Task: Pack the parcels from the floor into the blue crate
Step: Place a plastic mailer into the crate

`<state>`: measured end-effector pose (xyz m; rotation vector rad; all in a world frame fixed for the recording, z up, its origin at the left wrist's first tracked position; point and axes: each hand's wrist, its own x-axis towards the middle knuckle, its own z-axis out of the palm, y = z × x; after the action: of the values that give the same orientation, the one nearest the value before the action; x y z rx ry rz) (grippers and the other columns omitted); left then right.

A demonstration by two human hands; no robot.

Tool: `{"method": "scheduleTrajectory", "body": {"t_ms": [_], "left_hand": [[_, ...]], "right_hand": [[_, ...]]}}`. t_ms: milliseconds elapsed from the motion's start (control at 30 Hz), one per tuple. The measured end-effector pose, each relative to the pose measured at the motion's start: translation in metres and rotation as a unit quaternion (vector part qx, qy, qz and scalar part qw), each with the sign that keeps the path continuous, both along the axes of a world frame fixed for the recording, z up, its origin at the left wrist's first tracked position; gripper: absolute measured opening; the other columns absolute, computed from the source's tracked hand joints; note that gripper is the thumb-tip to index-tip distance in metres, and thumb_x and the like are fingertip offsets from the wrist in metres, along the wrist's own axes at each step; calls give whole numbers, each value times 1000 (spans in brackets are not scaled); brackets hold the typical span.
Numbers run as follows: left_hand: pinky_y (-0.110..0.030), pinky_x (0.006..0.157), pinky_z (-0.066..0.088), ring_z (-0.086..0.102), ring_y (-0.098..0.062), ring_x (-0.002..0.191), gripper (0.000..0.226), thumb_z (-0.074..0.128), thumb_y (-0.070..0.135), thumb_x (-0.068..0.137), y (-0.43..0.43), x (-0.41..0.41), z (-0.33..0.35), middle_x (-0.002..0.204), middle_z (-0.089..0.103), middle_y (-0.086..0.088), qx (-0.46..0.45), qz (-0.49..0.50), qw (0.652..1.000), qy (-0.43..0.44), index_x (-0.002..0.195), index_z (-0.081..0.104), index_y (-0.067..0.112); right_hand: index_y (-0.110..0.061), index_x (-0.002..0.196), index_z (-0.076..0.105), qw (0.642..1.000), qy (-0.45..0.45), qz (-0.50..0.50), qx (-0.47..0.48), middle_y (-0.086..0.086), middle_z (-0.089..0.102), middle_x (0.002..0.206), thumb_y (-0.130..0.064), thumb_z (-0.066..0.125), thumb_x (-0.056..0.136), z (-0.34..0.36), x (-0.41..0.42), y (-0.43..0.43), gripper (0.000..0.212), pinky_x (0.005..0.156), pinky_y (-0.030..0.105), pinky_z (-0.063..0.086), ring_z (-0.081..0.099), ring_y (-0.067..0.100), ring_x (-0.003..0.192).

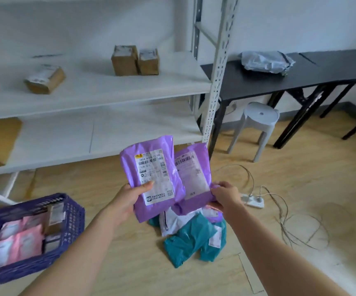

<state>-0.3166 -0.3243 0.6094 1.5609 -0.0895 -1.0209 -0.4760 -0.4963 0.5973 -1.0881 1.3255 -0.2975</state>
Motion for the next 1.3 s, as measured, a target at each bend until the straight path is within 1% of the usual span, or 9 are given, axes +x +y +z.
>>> {"method": "scheduleTrajectory", "body": {"t_ms": [200,300,400,533,633,800,967,1200,1300], "left_hand": [[-33,75,55,70,-19,80,17,63,9,86,117,63,29,89,75,-4,-16,49,999,13,102,67,13],[-32,77,56,70,-21,83,23,63,8,86,176,95,32,93,74,-8,-10,74,997,4,109,66,8],[-23,59,56,71,-14,68,15,64,9,86,233,124,31,77,75,-1,12,100,995,-13,101,67,11],[-36,77,54,69,-25,87,20,69,11,83,304,160,24,94,73,-11,46,147,988,-6,102,67,9],[-33,72,53,68,-23,87,17,67,8,85,347,186,14,100,71,-10,45,168,985,7,101,66,12],[-41,96,49,66,-27,102,34,73,6,78,409,233,-8,107,71,-9,55,217,975,-2,110,64,9],[-46,99,47,64,-30,104,27,70,0,79,453,288,-30,113,68,-15,71,264,962,11,105,66,6],[-30,76,51,65,-24,90,28,68,1,82,496,404,-50,104,67,-11,114,302,946,-9,109,63,4],[-36,86,50,66,-26,96,33,72,5,79,509,456,-57,108,69,-11,133,289,948,-2,111,64,5]], "right_hand": [[-11,107,61,991,-47,108,59,10,56,76,13,33,88,21,81,92,42,35,16,44,50,17,57],[-8,101,56,987,-41,136,72,11,51,74,19,27,86,23,125,140,42,33,19,46,48,21,58],[-5,81,53,981,-27,179,74,11,44,62,19,22,83,25,168,187,40,34,22,47,44,17,43],[-7,67,50,966,32,251,61,4,38,29,15,32,85,27,226,254,34,45,28,48,35,11,23],[-7,64,51,953,58,296,31,2,42,27,15,38,82,24,266,300,31,39,23,46,43,17,35],[-8,56,50,931,81,355,-27,-3,36,23,15,40,79,14,329,357,34,37,12,32,40,14,28],[-8,53,44,918,104,380,-55,-4,29,19,16,39,78,0,402,388,34,27,4,20,26,10,12],[-10,52,46,913,105,391,-43,2,41,31,18,38,76,-60,534,429,38,28,11,23,35,16,45],[-10,53,45,902,123,412,-32,0,42,30,19,39,78,-69,582,444,39,27,12,24,35,14,46]]}}
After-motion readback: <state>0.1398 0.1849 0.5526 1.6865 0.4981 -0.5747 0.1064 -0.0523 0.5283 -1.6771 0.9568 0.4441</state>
